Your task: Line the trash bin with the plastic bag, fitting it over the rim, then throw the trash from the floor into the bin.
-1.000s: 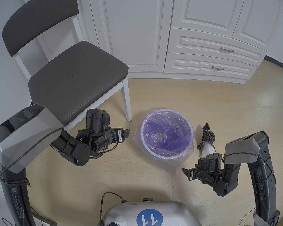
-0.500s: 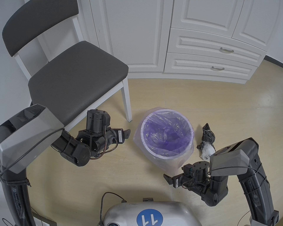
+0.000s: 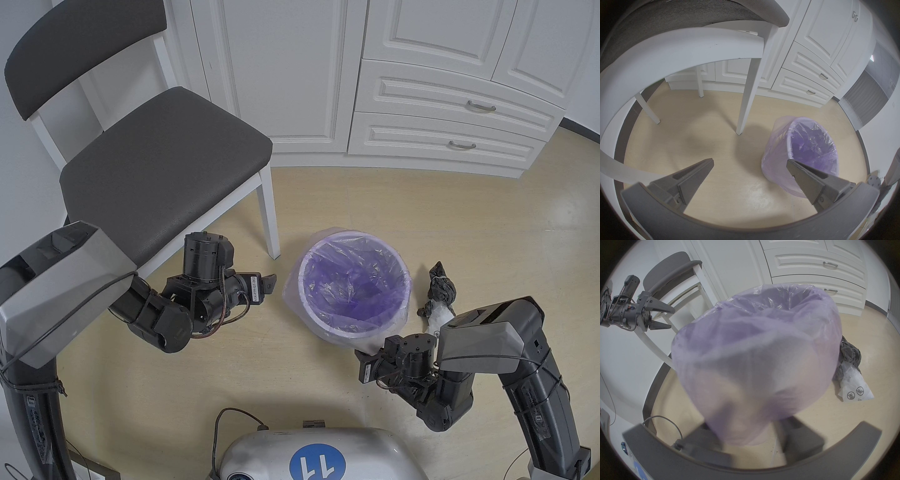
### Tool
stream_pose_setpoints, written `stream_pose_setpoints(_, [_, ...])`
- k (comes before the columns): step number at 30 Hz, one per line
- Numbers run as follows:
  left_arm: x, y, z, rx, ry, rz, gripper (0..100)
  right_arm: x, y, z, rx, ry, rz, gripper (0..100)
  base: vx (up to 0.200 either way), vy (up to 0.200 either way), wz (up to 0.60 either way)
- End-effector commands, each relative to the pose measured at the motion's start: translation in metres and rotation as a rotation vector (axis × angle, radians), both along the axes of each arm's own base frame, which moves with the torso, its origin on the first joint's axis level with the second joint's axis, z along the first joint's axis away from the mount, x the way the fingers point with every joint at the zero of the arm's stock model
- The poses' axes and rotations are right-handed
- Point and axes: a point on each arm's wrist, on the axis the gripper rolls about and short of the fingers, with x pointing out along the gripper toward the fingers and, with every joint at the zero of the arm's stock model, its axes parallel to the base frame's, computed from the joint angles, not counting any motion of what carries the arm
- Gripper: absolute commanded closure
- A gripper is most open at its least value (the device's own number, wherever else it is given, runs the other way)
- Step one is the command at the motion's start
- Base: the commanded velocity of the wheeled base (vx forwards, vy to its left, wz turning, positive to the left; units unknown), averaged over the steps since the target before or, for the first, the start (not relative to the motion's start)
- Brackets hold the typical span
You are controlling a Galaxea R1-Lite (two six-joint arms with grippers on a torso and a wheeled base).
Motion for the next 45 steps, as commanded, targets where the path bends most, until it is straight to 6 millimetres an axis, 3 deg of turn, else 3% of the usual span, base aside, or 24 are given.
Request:
stream_pose_setpoints(1, [0.001,0.000,0.000,-0.002,-0.001,0.003,0,0.002,-0.001,0.002,0.010,-0.018,-0.006,100,0.000,0.000,0.00])
stream_pose_setpoints(11, [0.001,0.000,-0.002,-0.001,0.001,0.003,0,0.013,-0.023,-0.001,0.006,-0.015,-0.055,100,0.000,0.000,0.00])
stream_pose_setpoints(17, [0.002,-0.001,-0.007,0.005,0.011,0.002,0,0.042,-0.045,-0.001,-0.008,0.020,-0.129,100,0.000,0.000,0.00])
stream_pose_setpoints(22, [0.004,-0.001,-0.007,0.003,0.008,0.004,0,0.061,-0.048,0.003,0.002,0.037,-0.118,100,0.000,0.000,0.00])
stream_pose_setpoints(44, [0.005,0.000,-0.007,-0.009,-0.017,0.007,0,0.066,-0.049,0.003,0.006,0.062,-0.093,100,0.000,0.000,0.00])
stream_pose_setpoints(45, [0.005,0.000,-0.006,-0.009,-0.018,0.007,0,0.066,-0.049,0.003,0.006,0.063,-0.093,0,0.000,0.000,0.00])
